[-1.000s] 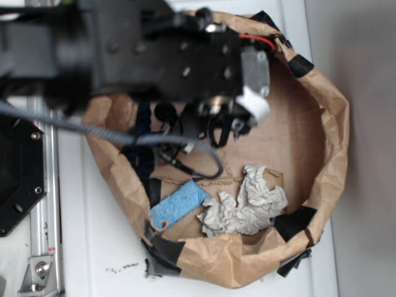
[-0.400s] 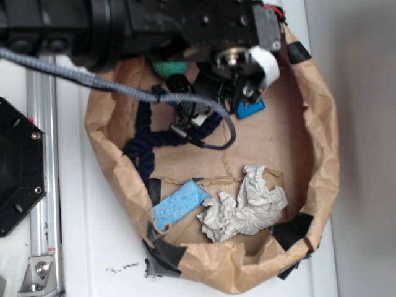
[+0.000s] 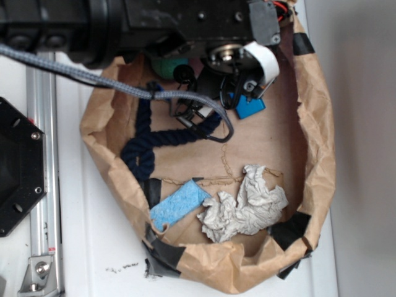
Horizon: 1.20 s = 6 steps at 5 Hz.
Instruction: Grab the blue block.
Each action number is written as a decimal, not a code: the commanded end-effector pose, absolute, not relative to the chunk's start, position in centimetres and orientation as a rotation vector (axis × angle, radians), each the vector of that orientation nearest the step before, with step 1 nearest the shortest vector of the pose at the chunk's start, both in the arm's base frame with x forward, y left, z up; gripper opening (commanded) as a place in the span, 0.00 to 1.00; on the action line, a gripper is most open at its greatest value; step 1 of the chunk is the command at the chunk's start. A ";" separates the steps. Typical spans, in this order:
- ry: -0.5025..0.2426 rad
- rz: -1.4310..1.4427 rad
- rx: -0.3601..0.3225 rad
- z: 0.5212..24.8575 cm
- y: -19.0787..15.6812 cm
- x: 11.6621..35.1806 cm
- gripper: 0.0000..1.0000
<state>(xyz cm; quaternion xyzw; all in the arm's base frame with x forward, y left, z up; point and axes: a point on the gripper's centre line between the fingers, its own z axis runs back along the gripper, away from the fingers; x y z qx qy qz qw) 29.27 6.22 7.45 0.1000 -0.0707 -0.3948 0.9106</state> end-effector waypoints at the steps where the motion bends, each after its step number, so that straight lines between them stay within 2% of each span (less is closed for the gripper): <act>1: -0.172 -0.934 0.221 5.9 5.8 30.3 1.00; 3: -0.148 -0.945 0.212 4.7 6.0 30.7 1.00; 4: -0.130 -1.003 0.123 3.3 4.7 31.0 1.00; 5: -0.090 -1.033 0.068 2.4 4.1 32.0 1.00; 6: -0.080 -1.037 0.072 2.0 4.0 32.3 1.00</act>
